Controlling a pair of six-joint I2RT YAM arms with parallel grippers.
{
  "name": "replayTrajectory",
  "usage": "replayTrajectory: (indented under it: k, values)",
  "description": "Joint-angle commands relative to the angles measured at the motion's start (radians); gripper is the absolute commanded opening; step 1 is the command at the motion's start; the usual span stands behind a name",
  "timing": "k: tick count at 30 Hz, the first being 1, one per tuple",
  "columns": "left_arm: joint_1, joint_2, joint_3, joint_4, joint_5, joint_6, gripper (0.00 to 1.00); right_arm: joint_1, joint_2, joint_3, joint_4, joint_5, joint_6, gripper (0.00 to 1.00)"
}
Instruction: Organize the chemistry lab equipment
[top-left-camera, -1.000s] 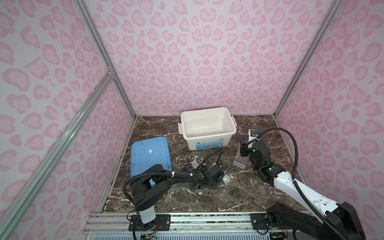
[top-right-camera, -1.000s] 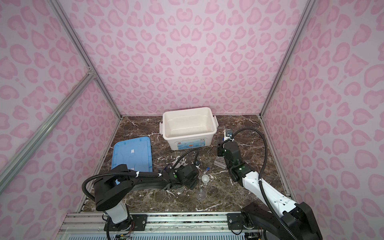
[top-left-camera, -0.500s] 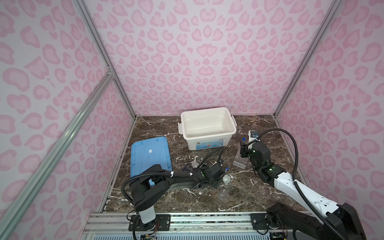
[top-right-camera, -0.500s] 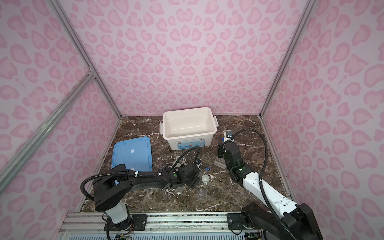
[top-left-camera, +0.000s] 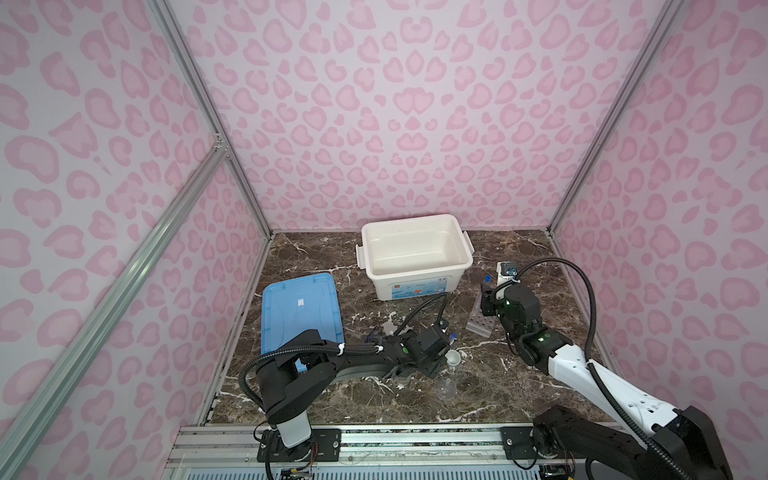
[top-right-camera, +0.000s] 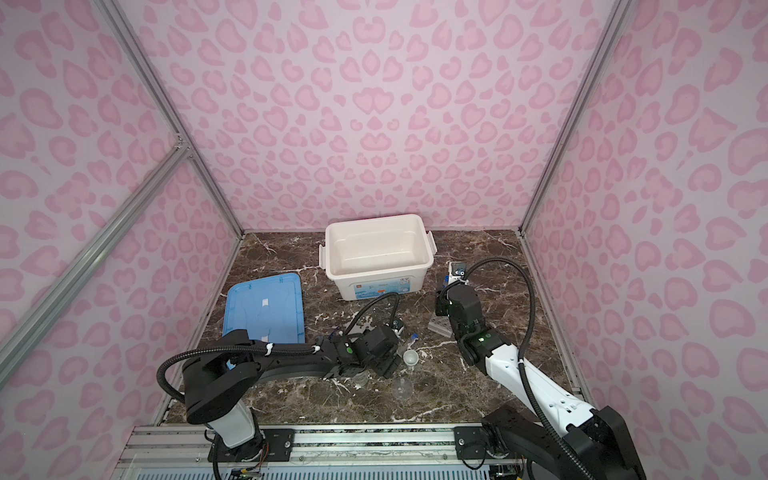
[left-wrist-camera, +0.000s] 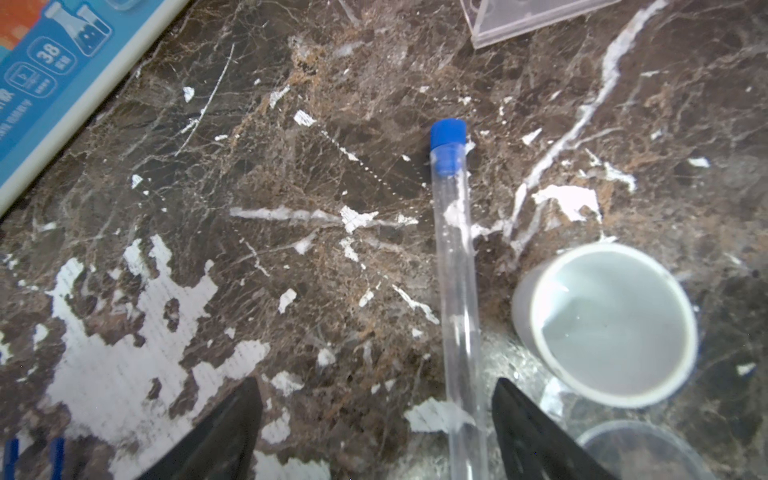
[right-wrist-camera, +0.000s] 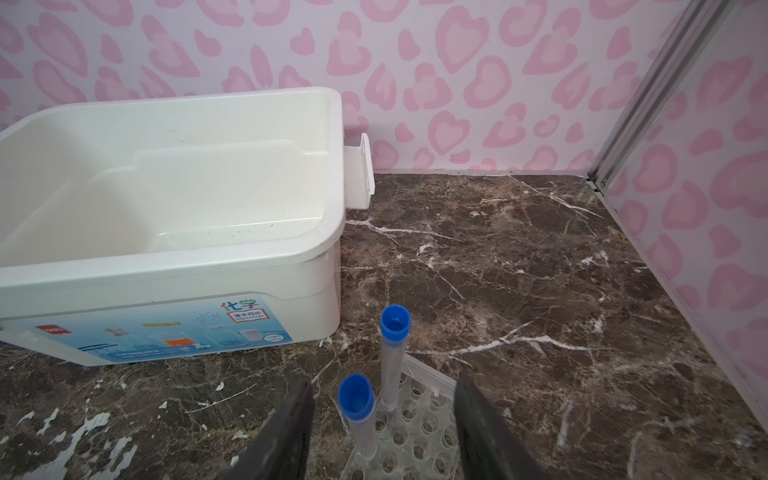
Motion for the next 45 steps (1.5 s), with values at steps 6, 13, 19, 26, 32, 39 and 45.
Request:
replayTrajectory:
  k: [6, 13, 19, 26, 32, 39, 45]
  values:
    - [-0.001, -0.008, 0.005, -0.004, 0.042, 0.013, 0.87, 0.000, 0.000, -0.010, 0.012, -0.004, 0.014, 0.56]
    - [-0.001, 0.035, 0.024, -0.023, 0.037, 0.010, 0.82, -0.001, -0.004, -0.010, 0.011, -0.006, 0.018, 0.56]
    - [-0.001, 0.084, 0.063, -0.036, 0.049, 0.012, 0.75, -0.001, -0.007, -0.009, 0.003, -0.006, 0.017, 0.56]
    - [0.007, 0.121, 0.093, -0.070, 0.016, -0.005, 0.66, 0.000, -0.015, -0.012, 0.003, -0.001, 0.013, 0.56]
    - [0.015, 0.131, 0.102, -0.074, 0.011, -0.008, 0.59, -0.001, -0.013, -0.012, 0.003, -0.004, 0.016, 0.56]
    - [0.031, 0.141, 0.100, -0.077, 0.024, -0.010, 0.42, -0.001, -0.022, -0.010, 0.003, -0.004, 0.018, 0.56]
    - [0.042, 0.150, 0.096, -0.073, 0.036, -0.008, 0.29, -0.001, -0.035, -0.007, 0.006, -0.012, 0.026, 0.56]
